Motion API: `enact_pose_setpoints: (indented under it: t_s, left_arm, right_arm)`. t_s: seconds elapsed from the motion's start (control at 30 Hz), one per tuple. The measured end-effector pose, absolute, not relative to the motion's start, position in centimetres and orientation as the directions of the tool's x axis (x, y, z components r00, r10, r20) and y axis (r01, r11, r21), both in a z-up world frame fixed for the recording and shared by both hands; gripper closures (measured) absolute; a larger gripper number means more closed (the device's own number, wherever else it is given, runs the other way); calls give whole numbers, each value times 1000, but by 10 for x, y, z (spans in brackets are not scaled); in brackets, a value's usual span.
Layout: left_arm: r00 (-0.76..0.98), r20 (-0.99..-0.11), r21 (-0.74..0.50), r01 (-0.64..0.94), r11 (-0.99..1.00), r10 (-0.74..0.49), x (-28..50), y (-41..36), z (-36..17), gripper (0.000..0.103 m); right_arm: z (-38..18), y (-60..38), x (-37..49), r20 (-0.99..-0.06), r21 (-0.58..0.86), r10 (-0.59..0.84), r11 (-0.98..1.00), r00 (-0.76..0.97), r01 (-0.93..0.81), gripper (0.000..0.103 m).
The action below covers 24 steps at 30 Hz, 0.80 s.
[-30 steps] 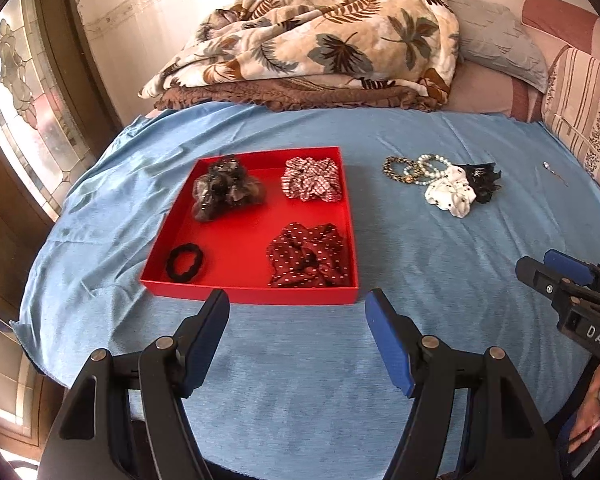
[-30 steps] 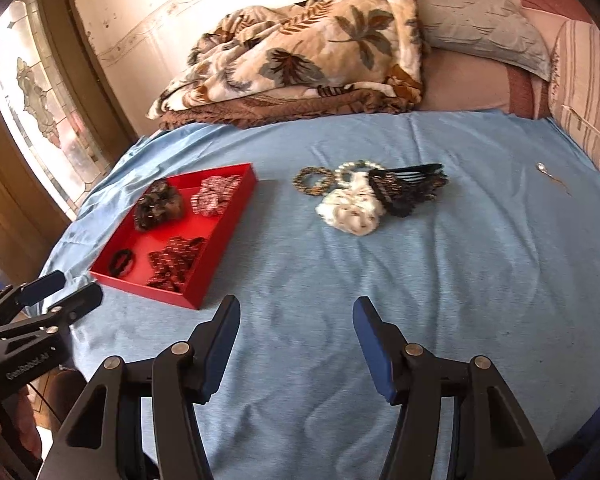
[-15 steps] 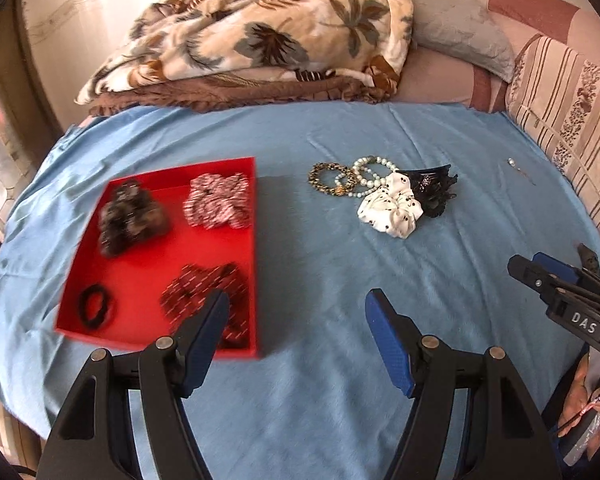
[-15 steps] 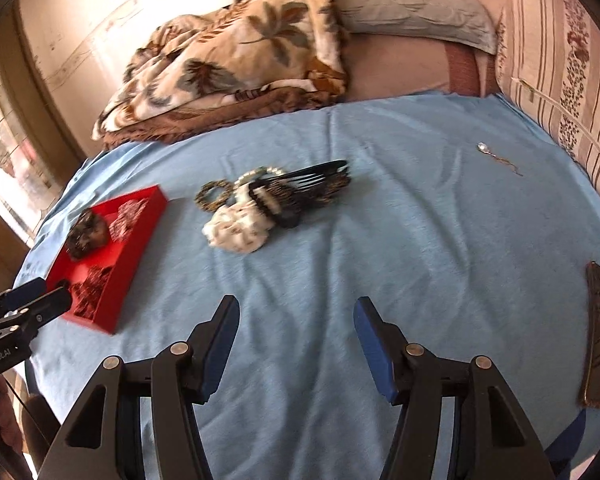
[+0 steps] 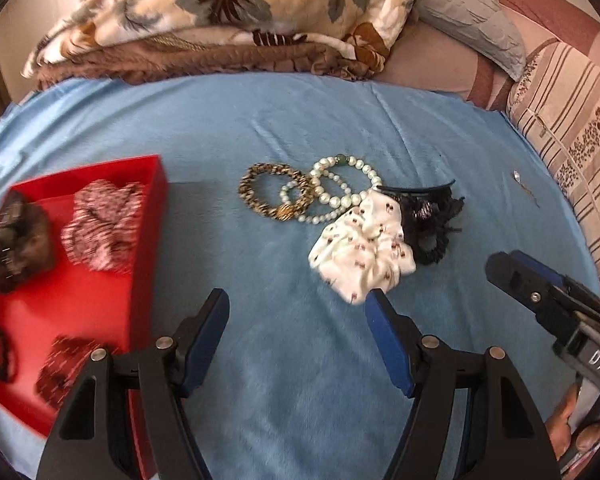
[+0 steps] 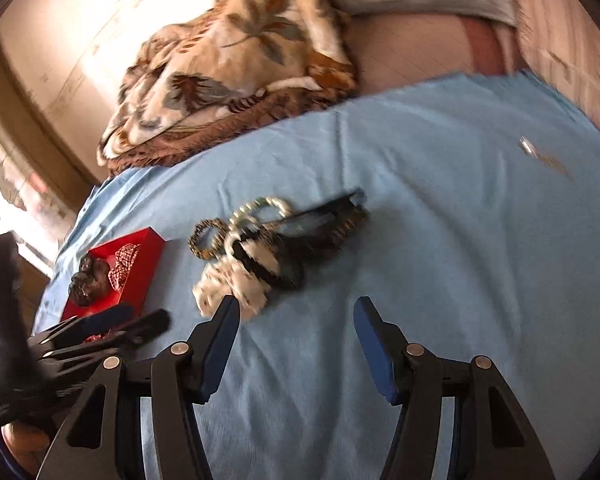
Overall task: Organize jewelry
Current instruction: 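Grasp the white cherry-print scrunchie with the left tool while the right tool grasps the black beaded hair tie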
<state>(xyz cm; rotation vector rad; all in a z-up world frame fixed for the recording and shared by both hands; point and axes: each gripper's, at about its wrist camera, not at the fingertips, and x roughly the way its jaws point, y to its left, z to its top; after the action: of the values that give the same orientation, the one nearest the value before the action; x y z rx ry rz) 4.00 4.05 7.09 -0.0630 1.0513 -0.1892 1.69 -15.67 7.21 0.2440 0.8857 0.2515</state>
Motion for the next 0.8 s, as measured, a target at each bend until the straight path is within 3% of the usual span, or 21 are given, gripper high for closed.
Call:
enact_pose_setpoints:
  t_s: [0.07,0.13,0.43,0.53,0.6,0.7,0.8]
  left_arm:
    - [480,-853,-165,124,979,-204,50,40,66,33]
    - [478,-848,-189,125,974,-227,58,38,61,33]
    - [448,-847,-256,128,958,-286,75,30,42,40]
    - [432,-847,-283,125,951,-309,77,28,37,59]
    - [421,-851,-287,130,949,-315,76,25,35,85]
    - [415,-848,-300,134,944,-329,74,23,38,92]
    - [435,-838,-298,144,944,-331,66,24,52,92]
  right_arm:
    - [70,-150,31,-739,264,300,953,603,-150,58]
    - [66,-146,42,-750,242,297,955,591,-173,64]
    - [46,-128,68,-777,179,282,956,563,-233,69]
    - [43,-128,70,-781,183,279,957,558,-224,81]
    - [42,-129,70,-782,199,288,956,553,-216,88]
    - [43,-131,67,-781,224,300,953,548,-204,93]
    - [48,-136,60,-770,260,320,947,552,-186,95]
